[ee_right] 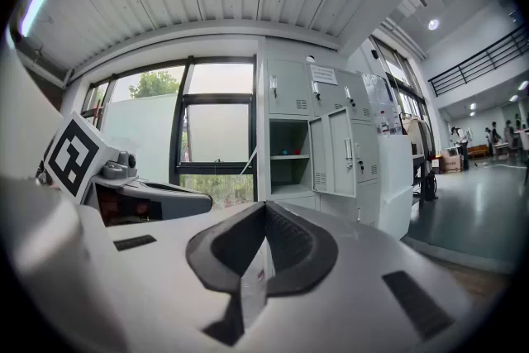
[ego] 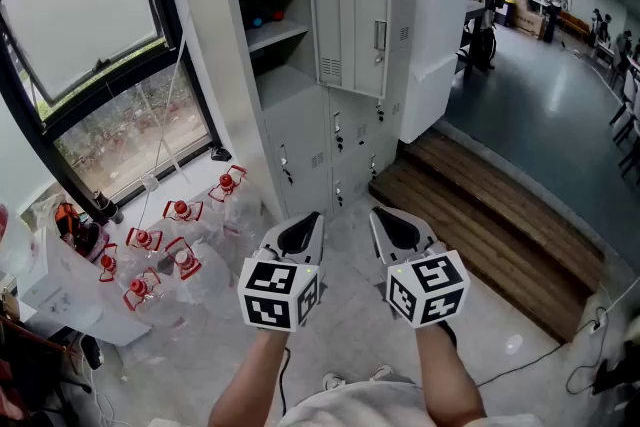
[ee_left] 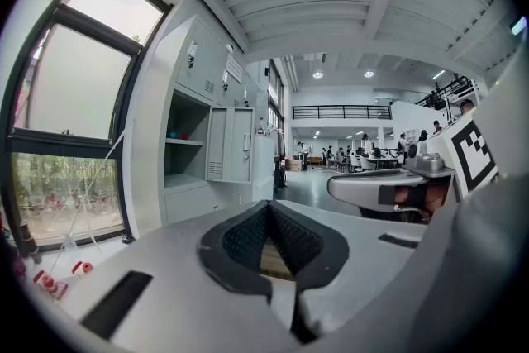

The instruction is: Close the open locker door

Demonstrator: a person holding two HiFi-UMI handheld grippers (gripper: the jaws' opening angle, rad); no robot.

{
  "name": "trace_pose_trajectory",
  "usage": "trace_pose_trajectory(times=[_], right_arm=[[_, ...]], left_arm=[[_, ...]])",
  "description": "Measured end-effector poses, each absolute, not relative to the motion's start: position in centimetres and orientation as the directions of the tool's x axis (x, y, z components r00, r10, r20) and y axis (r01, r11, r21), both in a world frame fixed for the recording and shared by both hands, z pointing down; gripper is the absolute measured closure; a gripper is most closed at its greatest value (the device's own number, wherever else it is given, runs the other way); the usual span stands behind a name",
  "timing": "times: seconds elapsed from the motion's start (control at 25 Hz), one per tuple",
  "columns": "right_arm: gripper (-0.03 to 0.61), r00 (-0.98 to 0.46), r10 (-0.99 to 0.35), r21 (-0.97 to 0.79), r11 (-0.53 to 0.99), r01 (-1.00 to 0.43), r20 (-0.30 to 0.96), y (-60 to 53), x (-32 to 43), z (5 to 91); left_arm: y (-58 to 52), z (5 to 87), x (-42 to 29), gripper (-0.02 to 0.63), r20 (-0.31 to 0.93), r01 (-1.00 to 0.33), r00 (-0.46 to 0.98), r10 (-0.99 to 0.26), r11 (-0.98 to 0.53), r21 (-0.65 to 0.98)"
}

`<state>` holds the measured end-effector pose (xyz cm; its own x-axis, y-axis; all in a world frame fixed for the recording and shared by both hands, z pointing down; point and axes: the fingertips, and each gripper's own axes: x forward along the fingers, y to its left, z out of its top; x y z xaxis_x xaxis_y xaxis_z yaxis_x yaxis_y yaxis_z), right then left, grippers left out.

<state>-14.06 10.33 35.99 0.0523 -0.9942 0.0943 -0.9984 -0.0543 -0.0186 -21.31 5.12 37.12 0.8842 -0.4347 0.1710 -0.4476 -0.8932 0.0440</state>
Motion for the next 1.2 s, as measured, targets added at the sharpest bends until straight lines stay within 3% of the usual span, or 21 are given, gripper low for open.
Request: trace_pose_trajectory(times=[0.64, 1.2], right_arm=[[0.572, 0.04, -0.995, -0.06, -0.046, -0.997, 0.093, 8.4, -12.9, 37.0], [0.572, -0.02, -0.997, -0.075, 0.013, -0.997, 0.08, 3.9, -2.5, 36.8]], left_arm=[[3.2, 38.0, -20.4, 0.607, 0.189, -0.46, 0.875, -0.445, -0.887, 0.043], [-1.0, 37.5, -10.5, 0.607, 0.195, -0.512, 0.845, -0.498, -0.859, 0.024]])
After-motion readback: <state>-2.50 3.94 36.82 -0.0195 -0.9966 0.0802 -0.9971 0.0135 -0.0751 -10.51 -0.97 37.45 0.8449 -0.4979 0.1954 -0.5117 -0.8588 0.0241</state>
